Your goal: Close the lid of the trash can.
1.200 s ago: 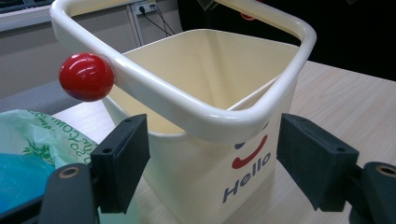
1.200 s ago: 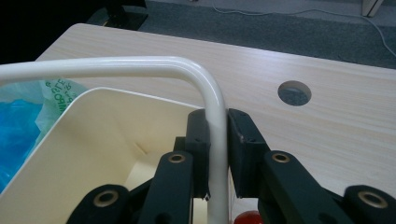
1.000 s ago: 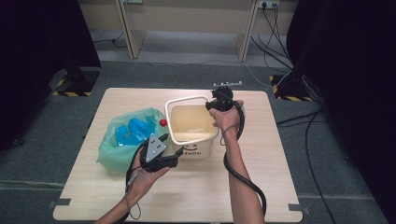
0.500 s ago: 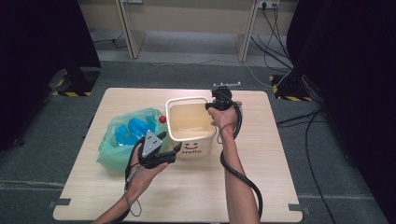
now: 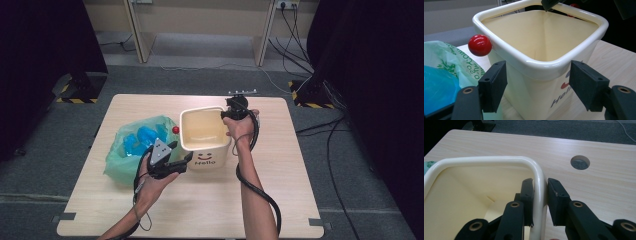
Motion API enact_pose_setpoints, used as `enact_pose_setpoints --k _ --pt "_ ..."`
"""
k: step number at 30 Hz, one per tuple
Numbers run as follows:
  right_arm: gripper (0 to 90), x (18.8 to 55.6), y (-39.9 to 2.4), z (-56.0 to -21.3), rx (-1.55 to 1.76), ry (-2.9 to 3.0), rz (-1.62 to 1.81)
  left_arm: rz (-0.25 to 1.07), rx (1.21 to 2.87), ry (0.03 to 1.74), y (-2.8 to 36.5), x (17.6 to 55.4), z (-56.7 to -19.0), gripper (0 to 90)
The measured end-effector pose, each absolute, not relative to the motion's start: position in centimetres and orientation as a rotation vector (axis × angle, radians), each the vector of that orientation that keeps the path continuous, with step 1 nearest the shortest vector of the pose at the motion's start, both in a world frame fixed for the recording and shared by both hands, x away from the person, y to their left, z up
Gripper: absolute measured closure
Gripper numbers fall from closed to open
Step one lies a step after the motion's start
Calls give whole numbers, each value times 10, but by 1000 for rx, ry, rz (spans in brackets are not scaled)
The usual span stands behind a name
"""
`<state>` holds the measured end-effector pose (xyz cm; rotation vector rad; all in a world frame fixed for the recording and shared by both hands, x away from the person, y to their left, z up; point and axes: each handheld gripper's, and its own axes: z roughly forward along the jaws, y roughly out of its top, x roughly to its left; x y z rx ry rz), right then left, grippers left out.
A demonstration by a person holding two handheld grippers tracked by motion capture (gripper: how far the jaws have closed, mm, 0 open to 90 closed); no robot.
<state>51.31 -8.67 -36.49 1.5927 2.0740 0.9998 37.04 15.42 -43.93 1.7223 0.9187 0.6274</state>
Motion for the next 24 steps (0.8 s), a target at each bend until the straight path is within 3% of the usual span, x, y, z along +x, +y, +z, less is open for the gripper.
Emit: enact_pose_setpoints --k 7,24 --pt "670 513 -88 -367 1570 2070 965 620 1727 928 155 372 -442 309" --pt "727 503 -99 -375 1518 2152 988 623 1722 933 157 372 -441 309"
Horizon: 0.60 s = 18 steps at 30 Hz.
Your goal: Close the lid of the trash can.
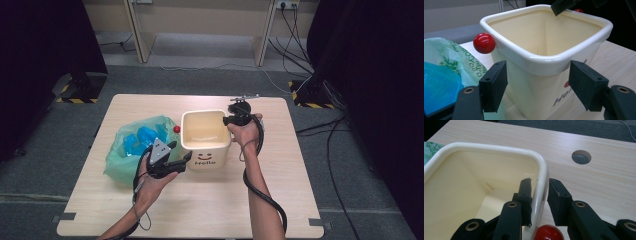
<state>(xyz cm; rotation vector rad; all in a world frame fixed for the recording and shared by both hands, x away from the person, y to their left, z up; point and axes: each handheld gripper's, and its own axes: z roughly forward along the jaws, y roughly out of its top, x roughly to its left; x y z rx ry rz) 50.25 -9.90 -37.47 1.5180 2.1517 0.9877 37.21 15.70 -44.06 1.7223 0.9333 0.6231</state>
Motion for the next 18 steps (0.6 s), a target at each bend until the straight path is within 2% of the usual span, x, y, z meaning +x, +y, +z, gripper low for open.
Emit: enact_pose_setpoints --k 13,15,18 --pt "668 492 -109 -377 1509 2204 990 632 1717 940 158 372 -440 311" --pt "617 491 -110 -378 1518 2194 995 625 1716 938 158 372 -441 309" --pt "597 491 -114 -377 1520 2162 1009 617 1710 931 157 371 -440 300"
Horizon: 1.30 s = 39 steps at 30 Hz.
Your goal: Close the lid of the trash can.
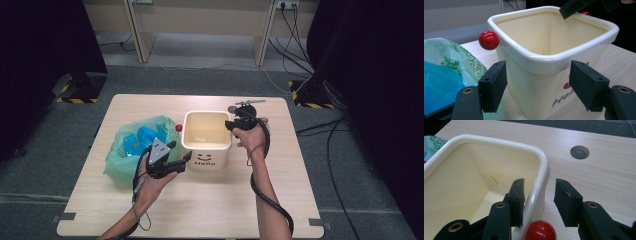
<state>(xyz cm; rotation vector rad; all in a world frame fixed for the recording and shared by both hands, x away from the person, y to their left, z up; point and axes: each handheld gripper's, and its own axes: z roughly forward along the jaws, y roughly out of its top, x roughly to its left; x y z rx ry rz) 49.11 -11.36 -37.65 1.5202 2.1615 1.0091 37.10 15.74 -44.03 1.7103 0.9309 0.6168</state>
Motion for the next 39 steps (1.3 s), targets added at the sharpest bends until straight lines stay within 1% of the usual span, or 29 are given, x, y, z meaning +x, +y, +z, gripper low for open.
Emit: enact_pose_setpoints --k 7,12,15,22,26,33,39 --pt "523 489 -121 -375 1496 2132 1048 604 1707 905 155 367 -436 283" --pt "424 486 -130 -372 1524 2073 1108 581 1698 905 155 365 -433 271" --pt "419 485 -136 -371 1511 2065 1102 574 1695 904 156 365 -432 268" --pt "412 483 -147 -382 1546 2067 1096 570 1697 905 156 364 -432 267" --pt "385 477 -156 -381 1534 2048 1119 569 1708 893 160 358 -431 259" --pt "337 459 -179 -383 1557 2004 1199 524 1751 883 166 349 -433 211" --pt "296 444 -186 -392 1544 2005 1228 495 1798 858 168 339 -439 175"
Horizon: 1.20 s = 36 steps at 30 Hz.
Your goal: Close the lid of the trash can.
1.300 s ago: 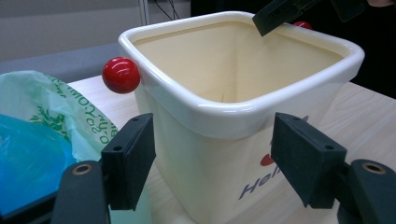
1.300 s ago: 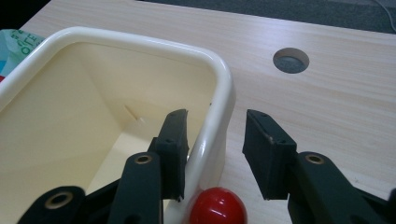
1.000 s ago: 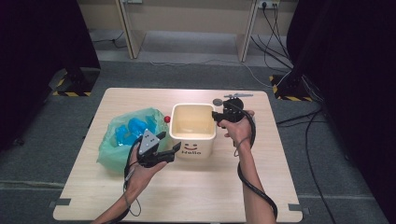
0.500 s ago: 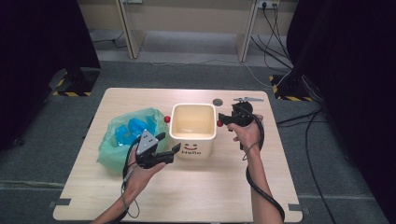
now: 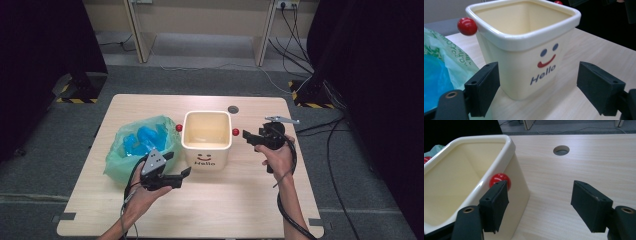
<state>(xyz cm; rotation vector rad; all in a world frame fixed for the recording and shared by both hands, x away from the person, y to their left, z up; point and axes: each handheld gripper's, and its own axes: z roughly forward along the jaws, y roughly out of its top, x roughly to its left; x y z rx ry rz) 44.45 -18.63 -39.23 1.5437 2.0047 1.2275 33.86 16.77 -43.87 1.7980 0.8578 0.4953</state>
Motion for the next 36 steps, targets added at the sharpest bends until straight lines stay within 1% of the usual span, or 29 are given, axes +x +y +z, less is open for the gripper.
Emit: enact_pose_setpoints --k 4,8,16,36 --pt "245 436 -189 -403 1545 1998 1231 480 1822 845 170 331 -445 164" --pt "220 427 -192 -418 1532 2011 1218 479 1845 833 173 324 -451 163" --pt "207 413 -196 -442 1552 2019 1200 470 1864 841 178 318 -462 163" --pt "201 385 -193 -469 1544 2108 1173 477 1899 863 189 310 -486 172"
